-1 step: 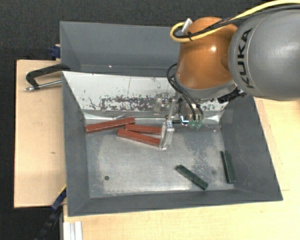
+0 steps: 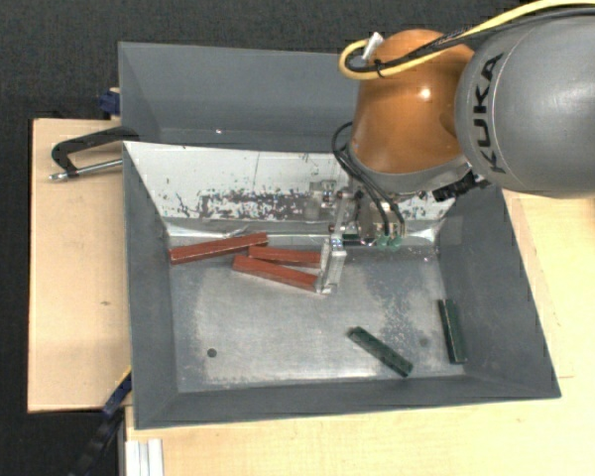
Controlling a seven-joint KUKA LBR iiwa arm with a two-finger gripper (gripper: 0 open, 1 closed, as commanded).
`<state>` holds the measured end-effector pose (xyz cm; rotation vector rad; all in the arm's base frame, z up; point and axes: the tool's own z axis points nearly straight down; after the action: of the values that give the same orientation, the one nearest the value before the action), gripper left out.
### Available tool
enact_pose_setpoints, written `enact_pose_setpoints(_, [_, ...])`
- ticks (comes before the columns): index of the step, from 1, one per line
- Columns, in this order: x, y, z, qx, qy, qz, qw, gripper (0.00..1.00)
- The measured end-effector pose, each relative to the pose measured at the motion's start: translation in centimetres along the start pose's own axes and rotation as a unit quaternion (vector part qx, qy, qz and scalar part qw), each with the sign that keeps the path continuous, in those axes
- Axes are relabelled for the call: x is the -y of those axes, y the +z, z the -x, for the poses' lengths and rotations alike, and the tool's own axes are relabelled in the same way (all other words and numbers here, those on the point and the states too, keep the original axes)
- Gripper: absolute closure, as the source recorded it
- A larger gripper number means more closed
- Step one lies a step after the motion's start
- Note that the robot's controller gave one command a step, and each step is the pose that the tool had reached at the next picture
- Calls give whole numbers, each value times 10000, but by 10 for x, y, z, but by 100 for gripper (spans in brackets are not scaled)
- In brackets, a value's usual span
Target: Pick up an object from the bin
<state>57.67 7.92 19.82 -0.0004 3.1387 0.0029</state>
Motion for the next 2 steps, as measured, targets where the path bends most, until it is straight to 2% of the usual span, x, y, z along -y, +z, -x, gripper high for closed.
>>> enact_pose_setpoints(1, [0, 68, 4, 18, -48, 2, 10000, 0])
enact_pose_setpoints(2, [0, 88, 1, -25, 197, -2, 9998, 0])
